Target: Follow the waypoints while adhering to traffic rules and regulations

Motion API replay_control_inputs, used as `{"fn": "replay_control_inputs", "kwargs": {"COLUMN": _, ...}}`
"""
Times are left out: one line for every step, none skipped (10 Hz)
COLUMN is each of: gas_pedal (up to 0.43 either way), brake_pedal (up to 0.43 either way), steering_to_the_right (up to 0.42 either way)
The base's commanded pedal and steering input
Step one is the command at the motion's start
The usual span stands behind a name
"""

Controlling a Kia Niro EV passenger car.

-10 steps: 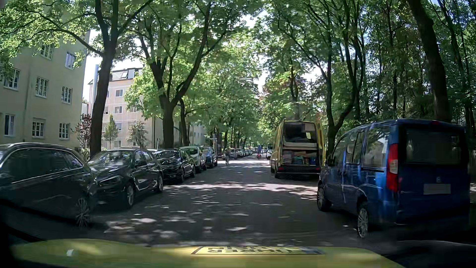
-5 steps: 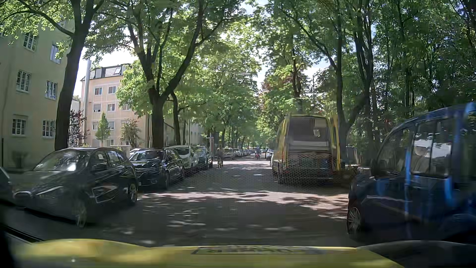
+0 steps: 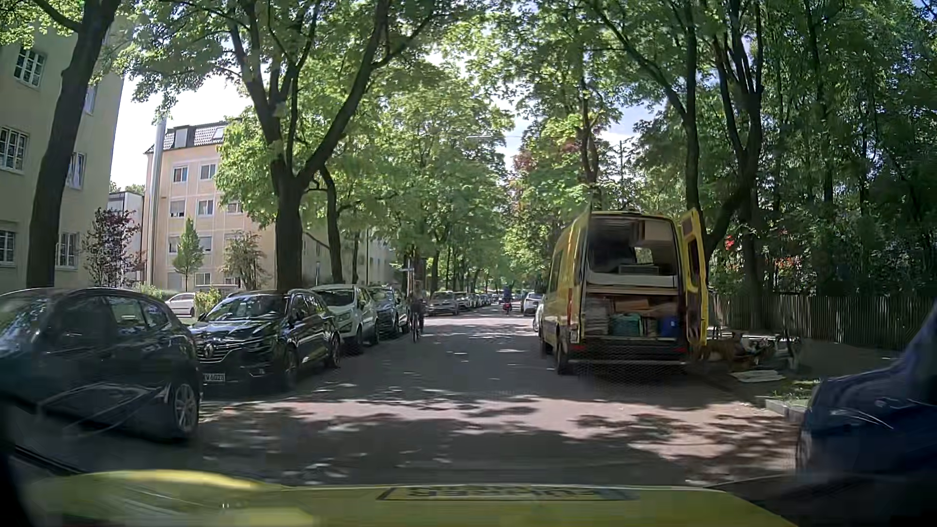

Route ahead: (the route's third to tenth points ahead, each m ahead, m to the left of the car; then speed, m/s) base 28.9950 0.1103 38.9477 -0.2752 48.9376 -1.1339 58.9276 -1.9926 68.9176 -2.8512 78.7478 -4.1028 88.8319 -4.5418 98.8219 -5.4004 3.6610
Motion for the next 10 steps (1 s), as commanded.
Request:
{"fn": "replay_control_inputs", "kwargs": {"gas_pedal": 0.0, "brake_pedal": 0.226, "steering_to_the_right": 0.016}}
{"fn": "replay_control_inputs", "kwargs": {"gas_pedal": 0.0, "brake_pedal": 0.22, "steering_to_the_right": 0.016}}
{"fn": "replay_control_inputs", "kwargs": {"gas_pedal": 0.0, "brake_pedal": 0.226, "steering_to_the_right": 0.015}}
{"fn": "replay_control_inputs", "kwargs": {"gas_pedal": 0.0, "brake_pedal": 0.22, "steering_to_the_right": 0.016}}
{"fn": "replay_control_inputs", "kwargs": {"gas_pedal": 0.0, "brake_pedal": 0.213, "steering_to_the_right": 0.015}}
{"fn": "replay_control_inputs", "kwargs": {"gas_pedal": 0.0, "brake_pedal": 0.213, "steering_to_the_right": 0.015}}
{"fn": "replay_control_inputs", "kwargs": {"gas_pedal": 0.0, "brake_pedal": 0.213, "steering_to_the_right": 0.012}}
{"fn": "replay_control_inputs", "kwargs": {"gas_pedal": 0.0, "brake_pedal": 0.207, "steering_to_the_right": 0.01}}
{"fn": "replay_control_inputs", "kwargs": {"gas_pedal": 0.0, "brake_pedal": 0.201, "steering_to_the_right": 0.006}}
{"fn": "replay_control_inputs", "kwargs": {"gas_pedal": 0.0, "brake_pedal": 0.171, "steering_to_the_right": 0.003}}
